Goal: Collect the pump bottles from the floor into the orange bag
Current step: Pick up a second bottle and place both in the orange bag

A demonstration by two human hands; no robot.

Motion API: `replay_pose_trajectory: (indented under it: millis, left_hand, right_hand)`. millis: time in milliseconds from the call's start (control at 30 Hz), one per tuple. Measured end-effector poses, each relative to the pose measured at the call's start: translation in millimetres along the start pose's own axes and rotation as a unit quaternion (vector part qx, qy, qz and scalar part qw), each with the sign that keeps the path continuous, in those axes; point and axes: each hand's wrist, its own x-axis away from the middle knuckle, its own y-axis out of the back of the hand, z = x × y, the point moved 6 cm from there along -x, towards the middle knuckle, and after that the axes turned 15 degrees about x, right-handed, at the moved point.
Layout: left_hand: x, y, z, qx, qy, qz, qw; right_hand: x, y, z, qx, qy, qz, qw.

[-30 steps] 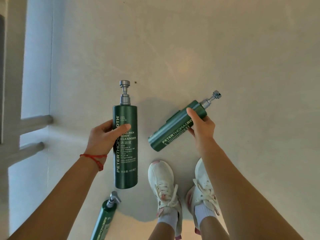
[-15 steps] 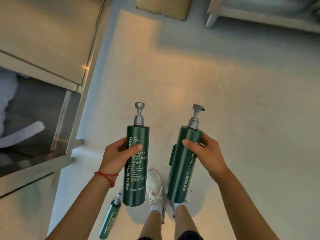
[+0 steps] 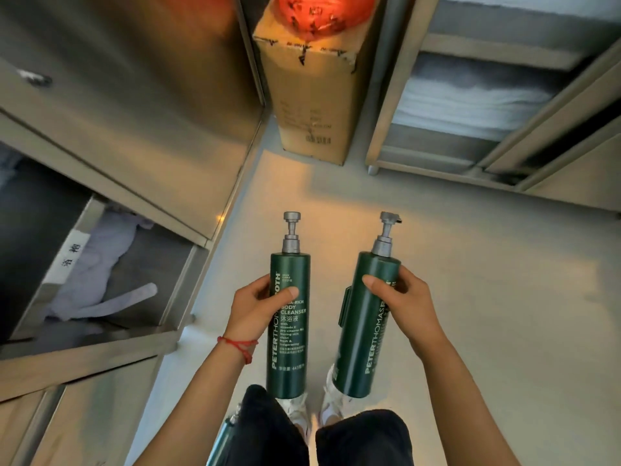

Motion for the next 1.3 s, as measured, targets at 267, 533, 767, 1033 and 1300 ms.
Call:
replay_pose_trajectory:
  millis: [267, 533, 767, 1033, 1300]
  left_hand:
    - [33.5, -9.9, -83.0, 0.013, -0.06, 0.007, 0.998]
    - [-8.1, -0.2, -185.7, 0.023, -0.13, 0.028, 0.991]
    - [-80.1, 8.9, -286.6, 0.014, -0.163, 0.06, 0.985]
    - [-160.0, -22.5, -378.6, -0.016, -0.208, 0.083, 0.975]
    - [-254.3, -82.3, -454.1, -0.036, -0.264, 0.068, 0.962]
  right_hand:
    - [28.6, 19.0, 89.2, 0.006, 0.077, -0.017, 0.997]
    - [-5.1, 0.0, 181.9, 0.029, 0.121, -0.033, 0.992]
    - [-63.7, -11.5, 266.7, 0.024, 0.141, -0.089, 0.986]
    - [-133.9, 9.4, 338.0, 0.016, 0.183, -0.148, 0.972]
    - [-243.1, 46.8, 397.9, 0.02, 0.223, -0.176, 0.958]
